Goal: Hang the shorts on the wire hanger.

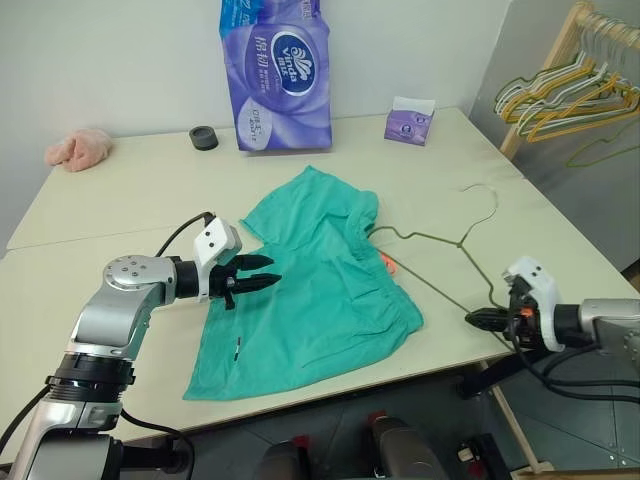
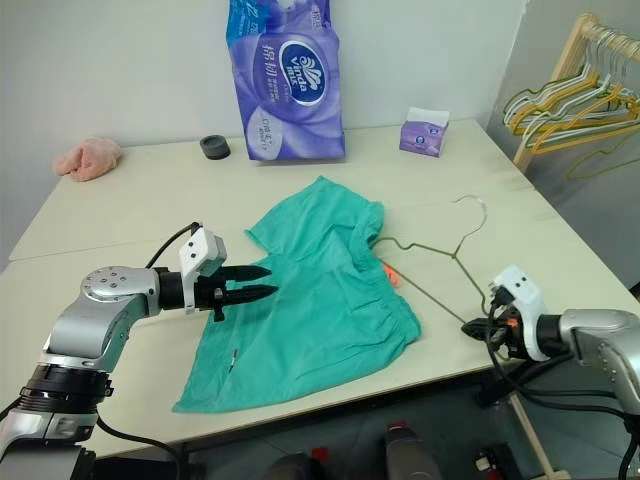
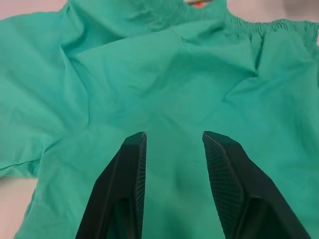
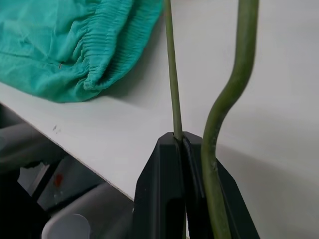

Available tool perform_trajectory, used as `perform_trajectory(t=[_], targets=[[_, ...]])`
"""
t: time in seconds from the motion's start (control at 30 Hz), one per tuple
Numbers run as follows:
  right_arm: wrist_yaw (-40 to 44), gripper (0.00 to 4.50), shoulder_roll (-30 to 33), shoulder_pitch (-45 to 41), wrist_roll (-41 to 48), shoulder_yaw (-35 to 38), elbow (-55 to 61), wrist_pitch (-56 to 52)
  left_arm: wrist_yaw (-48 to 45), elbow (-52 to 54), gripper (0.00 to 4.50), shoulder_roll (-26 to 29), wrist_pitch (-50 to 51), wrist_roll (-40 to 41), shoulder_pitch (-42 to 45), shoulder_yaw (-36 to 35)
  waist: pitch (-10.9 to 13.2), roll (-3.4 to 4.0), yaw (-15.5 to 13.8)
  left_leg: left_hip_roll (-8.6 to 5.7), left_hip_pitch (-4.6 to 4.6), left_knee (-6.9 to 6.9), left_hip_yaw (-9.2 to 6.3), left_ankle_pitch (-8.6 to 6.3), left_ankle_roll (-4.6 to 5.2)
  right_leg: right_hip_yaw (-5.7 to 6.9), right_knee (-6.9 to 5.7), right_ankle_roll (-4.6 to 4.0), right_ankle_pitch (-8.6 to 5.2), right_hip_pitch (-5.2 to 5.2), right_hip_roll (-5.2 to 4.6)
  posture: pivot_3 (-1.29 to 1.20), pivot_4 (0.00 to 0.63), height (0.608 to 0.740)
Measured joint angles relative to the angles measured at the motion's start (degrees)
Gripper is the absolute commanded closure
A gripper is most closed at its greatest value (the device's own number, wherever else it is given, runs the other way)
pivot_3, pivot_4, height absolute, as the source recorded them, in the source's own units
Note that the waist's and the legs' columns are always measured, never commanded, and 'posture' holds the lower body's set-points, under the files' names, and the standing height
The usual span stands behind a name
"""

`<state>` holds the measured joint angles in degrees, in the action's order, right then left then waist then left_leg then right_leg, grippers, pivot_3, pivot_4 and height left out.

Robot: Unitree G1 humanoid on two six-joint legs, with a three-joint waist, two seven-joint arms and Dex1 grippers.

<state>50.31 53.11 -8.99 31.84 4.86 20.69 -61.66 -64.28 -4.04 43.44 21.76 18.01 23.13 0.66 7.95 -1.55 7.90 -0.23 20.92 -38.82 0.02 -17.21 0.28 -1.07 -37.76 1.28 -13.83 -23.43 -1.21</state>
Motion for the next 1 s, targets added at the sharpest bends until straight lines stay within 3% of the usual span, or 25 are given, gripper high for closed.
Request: perform_trajectory(t=[0.4,0.7,1.0], targets=[[-0.70,4.50,3.33,-0.86,-11.74,-9.72,0.01,13.97,1.21,-0.84,2.62,0.00,-2.21,-1.14,0.01,-0.03,0.01,-0.02,-0.04,0.00,0.00,0.00,-0.01,0.00,0.00,0.01,0.00,0.00,0.00,-0.01,-0.04,-0.20,0.117,0.740],[-6.29,4.50,-3.35,-7.65,-12.72,-9.10,-6.10,9.35,2.73,-2.54,2.62,-0.25,-3.63,-1.73,0.09,-0.13,0.13,-0.07,-0.01,0.02,0.02,0.00,-0.01,0.00,0.00,0.01,-0.05,-0.08,0.05,-0.07,-0.06,-0.20,0.118,0.740],[-0.20,4.50,3.85,-3.01,-10.29,-5.10,-3.39,9.48,2.54,-2.98,2.62,-0.12,-4.14,-1.45,-0.06,-0.19,0.20,-0.10,-1.09,0.00,0.05,0.00,-0.02,-0.02,0.00,0.04,-0.03,-0.05,0.03,-0.07,-0.10,-0.20,0.119,0.740]])
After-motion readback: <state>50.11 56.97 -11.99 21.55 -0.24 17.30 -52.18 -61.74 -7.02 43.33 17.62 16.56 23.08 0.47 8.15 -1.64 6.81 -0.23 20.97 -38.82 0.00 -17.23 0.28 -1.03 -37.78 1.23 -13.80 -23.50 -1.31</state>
